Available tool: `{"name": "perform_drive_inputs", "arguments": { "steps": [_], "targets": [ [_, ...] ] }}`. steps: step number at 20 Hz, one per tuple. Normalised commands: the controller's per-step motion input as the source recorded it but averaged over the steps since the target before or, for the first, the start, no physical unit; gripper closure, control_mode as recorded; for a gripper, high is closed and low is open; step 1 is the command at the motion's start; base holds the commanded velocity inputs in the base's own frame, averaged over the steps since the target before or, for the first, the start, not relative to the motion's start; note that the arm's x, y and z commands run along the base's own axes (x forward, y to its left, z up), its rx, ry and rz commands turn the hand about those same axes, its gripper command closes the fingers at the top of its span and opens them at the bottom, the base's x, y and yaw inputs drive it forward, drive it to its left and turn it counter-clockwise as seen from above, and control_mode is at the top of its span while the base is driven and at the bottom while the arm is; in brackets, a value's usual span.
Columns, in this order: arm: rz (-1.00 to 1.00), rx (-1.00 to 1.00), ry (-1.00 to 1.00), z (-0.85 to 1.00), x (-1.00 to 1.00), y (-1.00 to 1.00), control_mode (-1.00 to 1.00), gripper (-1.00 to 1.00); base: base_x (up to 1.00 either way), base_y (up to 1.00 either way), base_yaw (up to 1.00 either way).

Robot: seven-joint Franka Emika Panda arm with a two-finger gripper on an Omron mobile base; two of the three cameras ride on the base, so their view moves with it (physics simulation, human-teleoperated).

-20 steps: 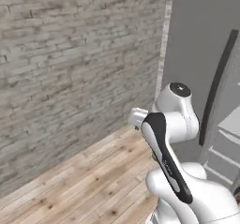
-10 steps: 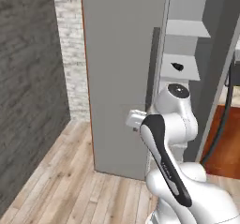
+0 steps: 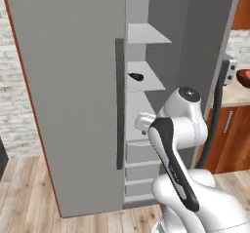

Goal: Take the sweet potato, fish, and eggplant from the freezer and place them in the bowl on the counter.

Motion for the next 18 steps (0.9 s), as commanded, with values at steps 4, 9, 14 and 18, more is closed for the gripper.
{"name": "perform_drive_inputs", "arguments": {
  "steps": [4, 9, 14, 18],
  "targets": [
    [0.0, 0.0, 0.0, 0.0, 0.0, 0.0, 1.0, -1.0, 0.04, 0.22, -0.62],
    [0.0, 0.0, 0.0, 0.0, 0.0, 0.0, 1.0, -1.0, 0.76, 0.46, -0.46],
    [0.0, 0.0, 0.0, 0.0, 0.0, 0.0, 1.0, -1.0, 0.18, 0.52, -0.11],
    [0.0, 0.0, 0.0, 0.0, 0.0, 0.0, 1.0, -1.0, 0.9, 0.0, -0.11]
  ]
}}
